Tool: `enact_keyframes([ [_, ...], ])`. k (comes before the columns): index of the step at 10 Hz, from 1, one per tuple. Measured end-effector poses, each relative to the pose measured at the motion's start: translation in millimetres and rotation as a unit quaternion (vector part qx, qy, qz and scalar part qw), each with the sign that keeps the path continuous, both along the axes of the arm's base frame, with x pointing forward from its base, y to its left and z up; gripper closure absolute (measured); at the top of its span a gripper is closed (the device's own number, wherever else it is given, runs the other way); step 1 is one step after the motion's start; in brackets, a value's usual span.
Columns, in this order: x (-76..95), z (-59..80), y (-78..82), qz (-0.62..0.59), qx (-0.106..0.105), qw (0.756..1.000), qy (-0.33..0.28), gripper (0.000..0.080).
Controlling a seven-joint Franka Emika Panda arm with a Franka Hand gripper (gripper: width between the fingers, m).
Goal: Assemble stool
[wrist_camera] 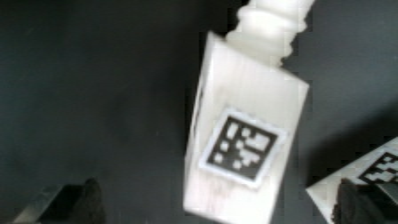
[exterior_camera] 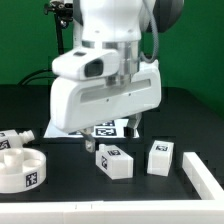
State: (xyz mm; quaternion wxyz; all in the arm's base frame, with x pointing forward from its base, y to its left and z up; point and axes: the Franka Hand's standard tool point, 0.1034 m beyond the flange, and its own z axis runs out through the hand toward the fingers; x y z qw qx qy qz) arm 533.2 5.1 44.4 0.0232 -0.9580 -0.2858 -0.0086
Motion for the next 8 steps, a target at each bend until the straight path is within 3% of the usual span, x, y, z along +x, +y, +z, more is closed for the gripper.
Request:
enact_keyframes([
  [3, -9.6, -32.0, 8.4, -0.006, 0.002, 1.000, 0.009, 0.0150],
  [7, -11.7, -35.7, 8.3, -0.005, 0.002, 1.000, 0.011, 0.0177],
  [8, -11.9, -35.7, 8.3, -0.005, 0.002, 1.000, 0.011, 0.0354],
])
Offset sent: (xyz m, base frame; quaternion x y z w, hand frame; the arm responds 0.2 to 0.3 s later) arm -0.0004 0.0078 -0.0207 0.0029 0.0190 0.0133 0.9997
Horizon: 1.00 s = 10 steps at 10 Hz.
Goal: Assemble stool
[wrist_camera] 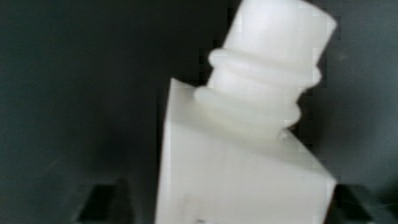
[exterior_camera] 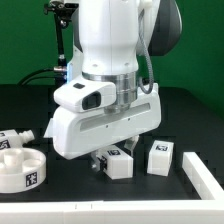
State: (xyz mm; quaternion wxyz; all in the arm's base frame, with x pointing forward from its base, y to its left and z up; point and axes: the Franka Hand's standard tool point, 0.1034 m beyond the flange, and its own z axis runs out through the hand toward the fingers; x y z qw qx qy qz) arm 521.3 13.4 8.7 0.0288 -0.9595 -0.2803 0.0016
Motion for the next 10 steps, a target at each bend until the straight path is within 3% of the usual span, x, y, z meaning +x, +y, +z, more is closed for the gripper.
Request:
enact_keyframes([
  [1, -2.7, 2.4, -2.5, -0.029, 0.000, 1.000, -0.006, 0.0489],
  [3, -36.6, 15.5, -8.3, -0.128, -0.001, 0.992, -0.022, 0.0489],
  [5, -72.9, 23.3, -10.2, -0.145, -0.006, 0.989, -0.016, 0.0489],
  [9, -75.0, 23.2, -13.1, -0.151, -0.005, 0.988, -0.017, 0.0489],
  [10, -80.8, 17.2, -9.5, -0.212, -0.004, 0.977, -0.022, 0.0489],
])
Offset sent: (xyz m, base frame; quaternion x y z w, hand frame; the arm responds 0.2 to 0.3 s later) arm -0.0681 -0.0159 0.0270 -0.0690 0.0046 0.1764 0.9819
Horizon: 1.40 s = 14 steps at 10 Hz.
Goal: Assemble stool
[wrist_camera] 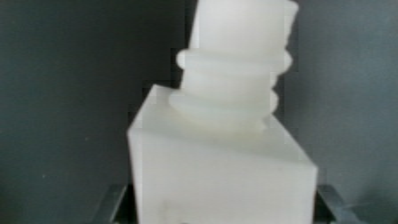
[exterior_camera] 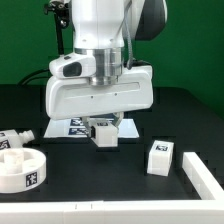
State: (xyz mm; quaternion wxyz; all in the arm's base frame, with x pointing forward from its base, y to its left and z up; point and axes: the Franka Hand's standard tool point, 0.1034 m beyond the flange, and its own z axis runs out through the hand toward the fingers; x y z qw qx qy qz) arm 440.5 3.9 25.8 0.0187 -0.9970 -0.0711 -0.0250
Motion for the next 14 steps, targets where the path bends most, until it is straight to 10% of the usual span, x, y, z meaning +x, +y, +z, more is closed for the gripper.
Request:
enact_keyframes([
  [4, -22.7, -16.9, -5.2, -0.024, -0.003, 1.000, 0.001, 0.0489],
  [6, -22.8, -17.0, -5.2, -0.024, -0.003, 1.000, 0.001, 0.0224],
  [8, -22.9, -11.3, -6.6, -0.029, 0.001, 0.999, 0.018, 0.0173],
  [11, 26.8, 36.9, 16.2, -0.076, 0.021, 0.996, 0.051, 0.0151],
  [14, 67.7, 41.9, 48.4, -0.156, 0.026, 0.986, 0.050, 0.0150],
])
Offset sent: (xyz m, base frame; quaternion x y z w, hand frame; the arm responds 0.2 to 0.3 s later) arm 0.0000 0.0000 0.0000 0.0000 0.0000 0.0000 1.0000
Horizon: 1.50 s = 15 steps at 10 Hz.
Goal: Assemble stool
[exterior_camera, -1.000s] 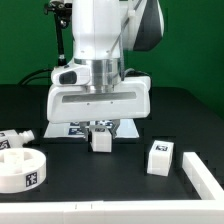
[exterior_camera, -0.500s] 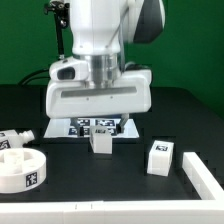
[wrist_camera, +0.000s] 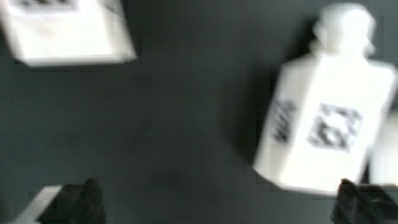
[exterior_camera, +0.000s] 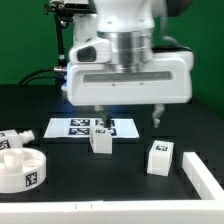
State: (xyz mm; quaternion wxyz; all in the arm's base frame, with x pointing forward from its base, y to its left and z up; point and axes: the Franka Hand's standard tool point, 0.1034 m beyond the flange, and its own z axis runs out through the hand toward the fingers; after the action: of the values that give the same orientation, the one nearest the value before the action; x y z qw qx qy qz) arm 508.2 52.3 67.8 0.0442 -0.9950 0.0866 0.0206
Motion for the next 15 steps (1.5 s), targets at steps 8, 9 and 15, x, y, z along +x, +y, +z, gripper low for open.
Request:
enact_keyframes([
  [8, 35.0, -22.8, 35.8, -0.143, -0.003, 0.989, 0.034, 0.0150],
  [9, 36.5, -20.8, 35.0, -0.132, -0.001, 0.991, 0.032, 0.0150],
  [15, 15.6, -54.2, 41.3, -0.125, -0.008, 0.992, 0.031, 0.0150],
])
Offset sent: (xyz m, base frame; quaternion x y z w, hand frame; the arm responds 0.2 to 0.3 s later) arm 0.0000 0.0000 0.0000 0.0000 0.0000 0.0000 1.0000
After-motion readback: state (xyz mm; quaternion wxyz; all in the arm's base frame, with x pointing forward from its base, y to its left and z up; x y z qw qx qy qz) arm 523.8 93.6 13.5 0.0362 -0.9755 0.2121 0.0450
